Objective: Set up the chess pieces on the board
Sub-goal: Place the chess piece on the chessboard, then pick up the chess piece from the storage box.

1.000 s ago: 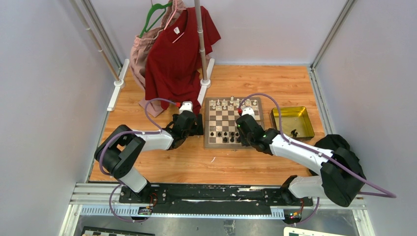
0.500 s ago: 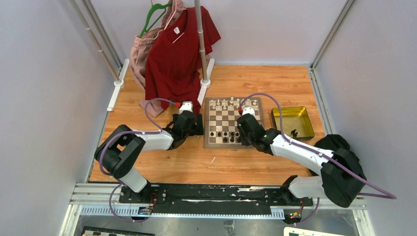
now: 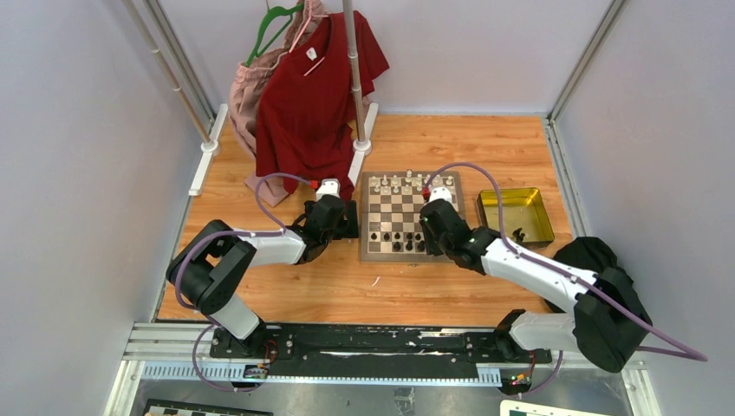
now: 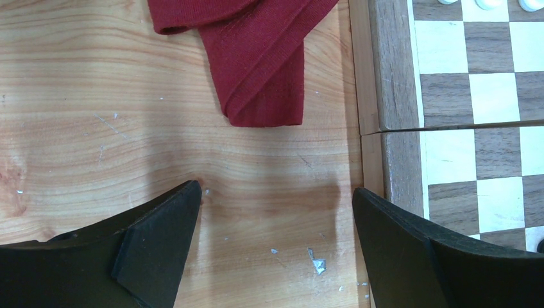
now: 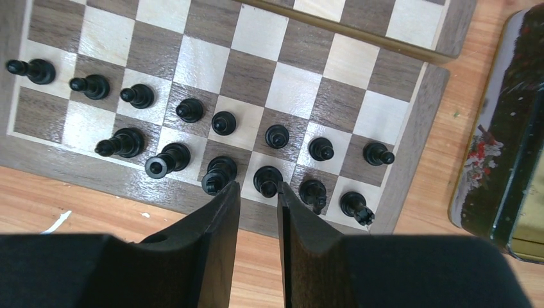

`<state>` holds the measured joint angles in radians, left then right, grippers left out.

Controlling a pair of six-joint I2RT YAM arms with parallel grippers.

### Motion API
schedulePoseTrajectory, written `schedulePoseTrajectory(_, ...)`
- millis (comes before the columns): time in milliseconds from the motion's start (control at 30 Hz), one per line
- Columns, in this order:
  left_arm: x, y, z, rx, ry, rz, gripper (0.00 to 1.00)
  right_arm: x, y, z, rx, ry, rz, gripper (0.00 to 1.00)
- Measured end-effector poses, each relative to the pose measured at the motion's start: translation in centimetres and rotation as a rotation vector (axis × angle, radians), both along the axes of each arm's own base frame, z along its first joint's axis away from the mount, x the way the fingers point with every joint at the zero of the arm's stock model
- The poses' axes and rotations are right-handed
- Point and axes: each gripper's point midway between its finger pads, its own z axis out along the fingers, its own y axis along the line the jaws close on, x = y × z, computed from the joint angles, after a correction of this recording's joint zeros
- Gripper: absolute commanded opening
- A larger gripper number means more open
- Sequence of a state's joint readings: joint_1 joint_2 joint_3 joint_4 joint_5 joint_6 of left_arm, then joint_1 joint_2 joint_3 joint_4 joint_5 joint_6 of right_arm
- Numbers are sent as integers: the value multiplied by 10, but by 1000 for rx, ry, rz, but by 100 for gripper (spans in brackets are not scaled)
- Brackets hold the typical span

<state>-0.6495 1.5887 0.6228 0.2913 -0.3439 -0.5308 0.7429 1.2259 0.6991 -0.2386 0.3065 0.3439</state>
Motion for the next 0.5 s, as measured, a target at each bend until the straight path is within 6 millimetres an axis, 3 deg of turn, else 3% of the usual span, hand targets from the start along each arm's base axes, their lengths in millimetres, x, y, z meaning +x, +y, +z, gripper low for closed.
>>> schedulePoseTrajectory(167,0,0,0,0,0,1,94,6,-4,25,13,-59,-27,34)
schedulePoseTrajectory(300,2,-1,1,1,1,1,94,16,-25,58,13,-175,-124,34)
schedulePoseTrajectory(500,6,-7,8,1,16,-4,94,38,-108,92,26,-298,-455,34)
